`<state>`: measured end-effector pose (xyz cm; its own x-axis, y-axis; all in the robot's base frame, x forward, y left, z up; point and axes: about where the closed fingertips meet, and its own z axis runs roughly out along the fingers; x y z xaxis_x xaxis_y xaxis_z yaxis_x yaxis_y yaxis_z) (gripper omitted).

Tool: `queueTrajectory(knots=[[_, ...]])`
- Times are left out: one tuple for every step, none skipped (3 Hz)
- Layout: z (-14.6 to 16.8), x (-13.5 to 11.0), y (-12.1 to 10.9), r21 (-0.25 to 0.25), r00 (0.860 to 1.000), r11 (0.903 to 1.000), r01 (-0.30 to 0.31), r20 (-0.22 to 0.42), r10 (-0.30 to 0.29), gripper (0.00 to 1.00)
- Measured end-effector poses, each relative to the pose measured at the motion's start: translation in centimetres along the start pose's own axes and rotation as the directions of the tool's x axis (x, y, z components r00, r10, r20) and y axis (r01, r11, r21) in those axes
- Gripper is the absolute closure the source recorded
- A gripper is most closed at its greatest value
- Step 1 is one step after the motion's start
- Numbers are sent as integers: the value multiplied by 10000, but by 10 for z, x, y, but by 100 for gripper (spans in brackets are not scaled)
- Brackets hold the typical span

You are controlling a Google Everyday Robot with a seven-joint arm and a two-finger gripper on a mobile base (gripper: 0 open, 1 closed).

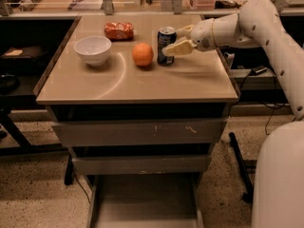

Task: Place pepsi can into bottom drawer

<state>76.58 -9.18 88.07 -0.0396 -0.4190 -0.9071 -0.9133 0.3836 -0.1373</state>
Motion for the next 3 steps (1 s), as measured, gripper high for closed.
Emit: queueTrajectory(knots=[[0,0,0,-1,10000,10000,0,0,0,66],[0,0,0,-1,10000,10000,0,0,0,90],[0,0,0,-1,10000,10000,0,0,0,100]])
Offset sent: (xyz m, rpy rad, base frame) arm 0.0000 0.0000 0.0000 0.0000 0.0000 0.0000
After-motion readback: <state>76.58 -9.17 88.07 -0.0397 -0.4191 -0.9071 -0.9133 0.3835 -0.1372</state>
